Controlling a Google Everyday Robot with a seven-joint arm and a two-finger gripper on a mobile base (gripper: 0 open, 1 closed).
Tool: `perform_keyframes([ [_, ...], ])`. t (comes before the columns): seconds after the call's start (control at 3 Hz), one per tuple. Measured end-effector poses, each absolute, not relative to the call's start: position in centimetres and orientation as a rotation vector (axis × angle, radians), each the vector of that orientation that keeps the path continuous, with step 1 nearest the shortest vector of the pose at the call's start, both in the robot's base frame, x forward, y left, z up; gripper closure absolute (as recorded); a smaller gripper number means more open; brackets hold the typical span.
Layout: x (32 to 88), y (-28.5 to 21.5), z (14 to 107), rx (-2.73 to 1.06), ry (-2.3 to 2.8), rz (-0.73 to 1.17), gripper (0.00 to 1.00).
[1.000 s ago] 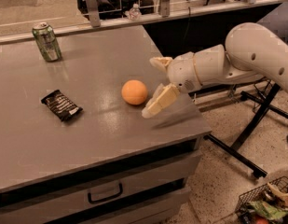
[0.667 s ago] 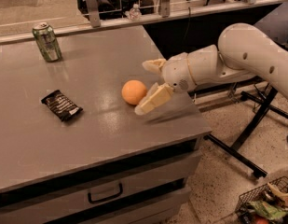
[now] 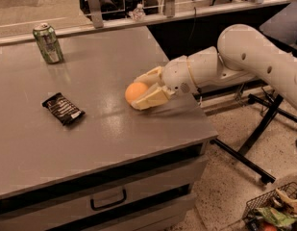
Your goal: Move orange near green can
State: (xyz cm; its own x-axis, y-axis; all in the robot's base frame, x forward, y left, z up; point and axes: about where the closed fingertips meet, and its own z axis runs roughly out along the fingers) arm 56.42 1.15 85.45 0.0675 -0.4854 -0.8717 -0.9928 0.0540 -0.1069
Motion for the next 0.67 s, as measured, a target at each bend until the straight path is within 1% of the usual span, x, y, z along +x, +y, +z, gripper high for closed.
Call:
perform_keyframes([
  [0.33,57.4,1.6,86.6,-1.512,1.501,0.786,0.83],
  [0.67,61.1,1.6,89.3,-1.436,1.480,0.707,1.00],
])
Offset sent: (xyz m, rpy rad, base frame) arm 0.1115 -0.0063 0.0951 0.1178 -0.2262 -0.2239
